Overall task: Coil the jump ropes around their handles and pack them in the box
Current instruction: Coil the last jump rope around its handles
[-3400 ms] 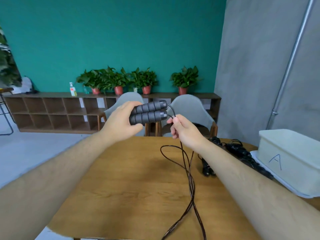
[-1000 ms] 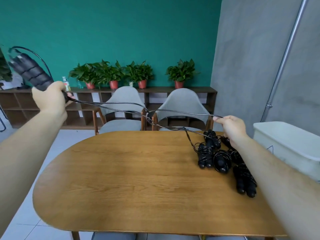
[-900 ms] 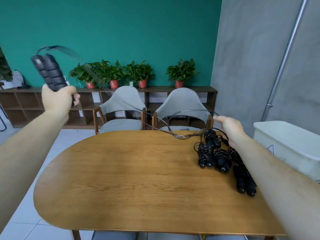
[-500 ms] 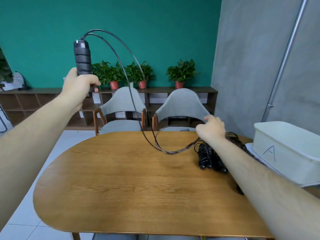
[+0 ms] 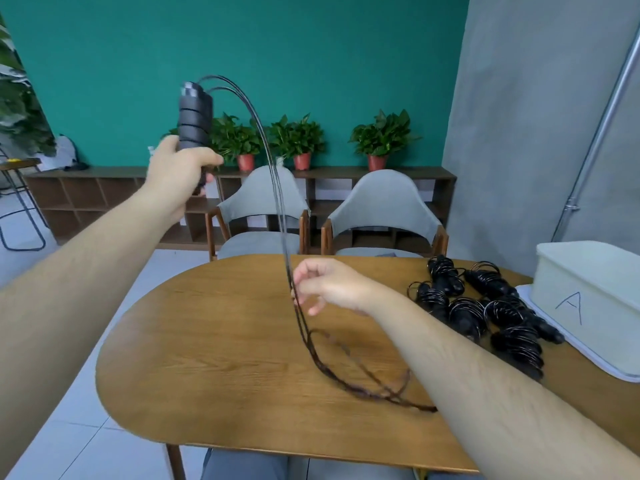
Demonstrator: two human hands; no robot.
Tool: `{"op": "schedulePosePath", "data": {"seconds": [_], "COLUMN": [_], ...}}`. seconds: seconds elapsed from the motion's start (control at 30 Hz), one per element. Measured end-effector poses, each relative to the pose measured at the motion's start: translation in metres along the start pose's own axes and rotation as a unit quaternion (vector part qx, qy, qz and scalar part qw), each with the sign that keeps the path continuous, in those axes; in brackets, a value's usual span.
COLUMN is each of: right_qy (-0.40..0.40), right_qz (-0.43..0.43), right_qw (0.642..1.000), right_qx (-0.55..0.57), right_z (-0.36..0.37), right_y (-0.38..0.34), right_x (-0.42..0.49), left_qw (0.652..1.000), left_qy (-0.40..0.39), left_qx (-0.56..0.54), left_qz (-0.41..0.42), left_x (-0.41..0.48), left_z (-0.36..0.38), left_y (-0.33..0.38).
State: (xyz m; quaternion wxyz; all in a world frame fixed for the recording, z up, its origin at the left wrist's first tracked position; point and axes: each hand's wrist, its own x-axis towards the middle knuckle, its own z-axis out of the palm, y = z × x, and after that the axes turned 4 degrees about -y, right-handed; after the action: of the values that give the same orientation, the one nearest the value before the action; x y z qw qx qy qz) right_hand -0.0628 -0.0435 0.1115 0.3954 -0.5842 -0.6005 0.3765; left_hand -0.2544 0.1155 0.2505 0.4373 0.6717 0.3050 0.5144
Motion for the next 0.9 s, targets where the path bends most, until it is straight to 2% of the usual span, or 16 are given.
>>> {"op": "schedulePosePath", "data": {"seconds": [0.07, 0.2, 0.3, 0.6, 0.67, 0.77, 0.9], "right_qy": [0.002, -0.111, -0.145, 0.049, 0.109, 0.138, 0.207], "right_qz": [0.036, 0.142, 0.152, 0.086, 0.076, 0.062, 0.042], "right_qw": [0.998, 0.979, 0.975, 0.987, 0.987, 0.988, 0.976], "right_qx": [-0.051, -0.093, -0.078, -0.124, -0.095, 0.009, 0.042], "right_z": [0.002, 0.014, 0.018, -0.028, -0.042, -0.061, -0.072], "right_y": [0.011, 0.025, 0.03, 0.021, 0.028, 0.039, 0.05], "right_x": [0.003, 0.003, 0.005, -0.012, -0.019, -0.029, -0.032], "left_qw": [0.997, 0.991, 0.987, 0.965, 0.959, 0.968, 0.973], "left_qy": [0.024, 0.045, 0.076, 0.159, 0.177, 0.183, 0.182], "left_qx": [-0.062, -0.127, -0.138, -0.197, -0.196, -0.116, 0.04], "left_qz": [-0.024, -0.02, -0.02, -0.07, -0.098, -0.125, -0.136], "left_x": [0.004, 0.015, 0.023, 0.043, 0.054, 0.066, 0.043], "left_z": [-0.014, -0.037, -0.052, -0.101, -0.121, -0.141, -0.12], "left_y": [-0.003, 0.002, 0.005, -0.021, -0.025, -0.041, -0.069]}}
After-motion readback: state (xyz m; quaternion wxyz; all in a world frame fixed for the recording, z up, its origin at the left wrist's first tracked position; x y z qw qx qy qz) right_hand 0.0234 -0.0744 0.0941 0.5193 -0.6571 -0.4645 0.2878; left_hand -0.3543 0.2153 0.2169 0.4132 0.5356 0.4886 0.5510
